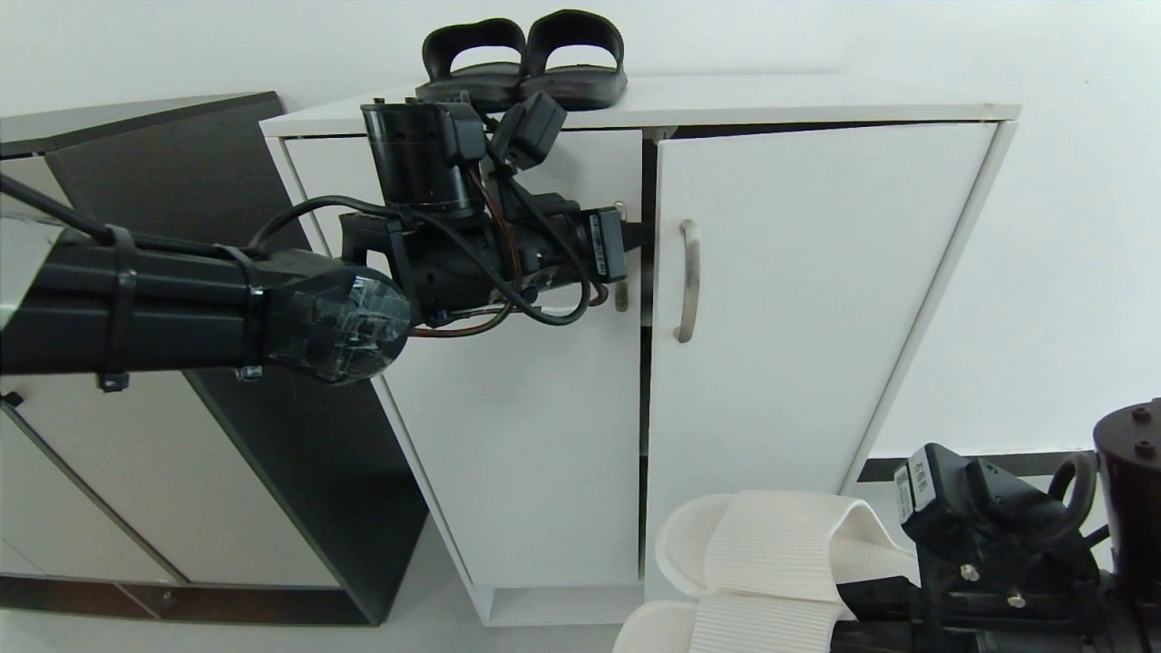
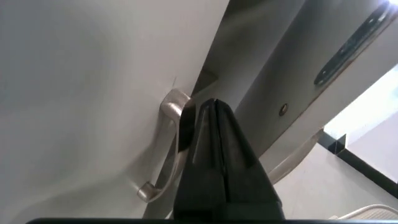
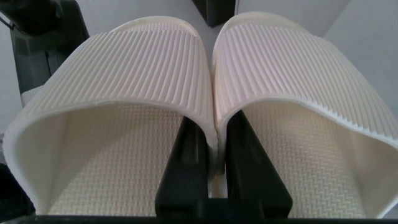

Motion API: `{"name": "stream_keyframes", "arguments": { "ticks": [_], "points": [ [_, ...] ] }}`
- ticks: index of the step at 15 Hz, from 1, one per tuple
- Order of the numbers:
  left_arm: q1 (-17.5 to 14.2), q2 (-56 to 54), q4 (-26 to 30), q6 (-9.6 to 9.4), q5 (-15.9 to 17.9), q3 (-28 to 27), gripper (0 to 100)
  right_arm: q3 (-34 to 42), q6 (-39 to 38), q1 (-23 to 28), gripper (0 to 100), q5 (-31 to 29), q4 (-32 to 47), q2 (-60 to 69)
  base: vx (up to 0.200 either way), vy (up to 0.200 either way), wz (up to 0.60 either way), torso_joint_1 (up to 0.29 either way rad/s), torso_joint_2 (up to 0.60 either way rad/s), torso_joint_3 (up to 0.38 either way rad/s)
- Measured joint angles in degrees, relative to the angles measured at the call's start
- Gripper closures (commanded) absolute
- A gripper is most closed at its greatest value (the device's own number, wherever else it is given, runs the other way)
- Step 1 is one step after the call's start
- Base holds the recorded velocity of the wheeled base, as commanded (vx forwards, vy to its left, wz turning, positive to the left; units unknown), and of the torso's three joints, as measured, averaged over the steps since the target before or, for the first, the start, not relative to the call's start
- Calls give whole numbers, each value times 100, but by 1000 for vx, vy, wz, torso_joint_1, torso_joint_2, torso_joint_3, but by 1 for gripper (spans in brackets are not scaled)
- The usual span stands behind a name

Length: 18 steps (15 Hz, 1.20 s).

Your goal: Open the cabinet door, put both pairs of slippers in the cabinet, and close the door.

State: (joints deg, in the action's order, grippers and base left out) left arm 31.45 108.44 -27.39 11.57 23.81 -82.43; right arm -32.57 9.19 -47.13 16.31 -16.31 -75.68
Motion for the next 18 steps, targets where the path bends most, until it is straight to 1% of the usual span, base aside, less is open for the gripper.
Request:
{"name": "stream_keyframes", "arguments": {
  "ticks": [1, 4, 6, 8, 10, 12, 13, 15, 17, 18],
  "points": [
    [10, 11, 11, 2, -2, -1, 100, -2, -5, 0, 100, 2, -2, -23, 0, 0, 0, 0, 0, 0],
    [104, 24, 2, -7, -134, -4, 100, -4, -6, -33, 100, 0, -2, -43, -200, 0, 0, 2, 1, 1],
    [280, 30, 5, -9, -356, -1, 100, 2, -6, -102, 100, 2, 17, -23, -200, 0, 0, -5, 0, 7],
    [525, 17, -6, -13, -485, 7, 100, 52, -2, -185, 100, 9, 17, 60, -200, 0, 0, 0, 2, 5],
    [936, 11, -24, -35, -739, 79, 100, 123, 9, -339, 100, 73, 13, 212, -200, 0, 0, 5, 7, 7],
    [1312, 9, -138, -35, -808, 106, 100, 146, 9, -391, 100, 76, 15, 297, -200, 0, 0, 2, -2, 2],
    [1380, 9, -216, -30, -829, 84, 100, 154, 9, -397, 100, 79, 13, 322, 0, 0, 0, 0, 0, 0],
    [1317, 2, -328, -13, -989, 71, 100, 151, 2, -397, 100, 79, -11, 324, 0, 0, 0, 0, 0, 0],
    [1030, -52, -417, 50, -1232, 106, 100, 118, -85, -354, 100, 60, -60, 261, 0, 0, 0, 0, 0, 0],
    [866, -146, -484, 160, -1371, 211, 100, 88, -195, -319, 100, 46, -119, 206, 0, 0, 0, 0, 0, 0]
  ]
}}
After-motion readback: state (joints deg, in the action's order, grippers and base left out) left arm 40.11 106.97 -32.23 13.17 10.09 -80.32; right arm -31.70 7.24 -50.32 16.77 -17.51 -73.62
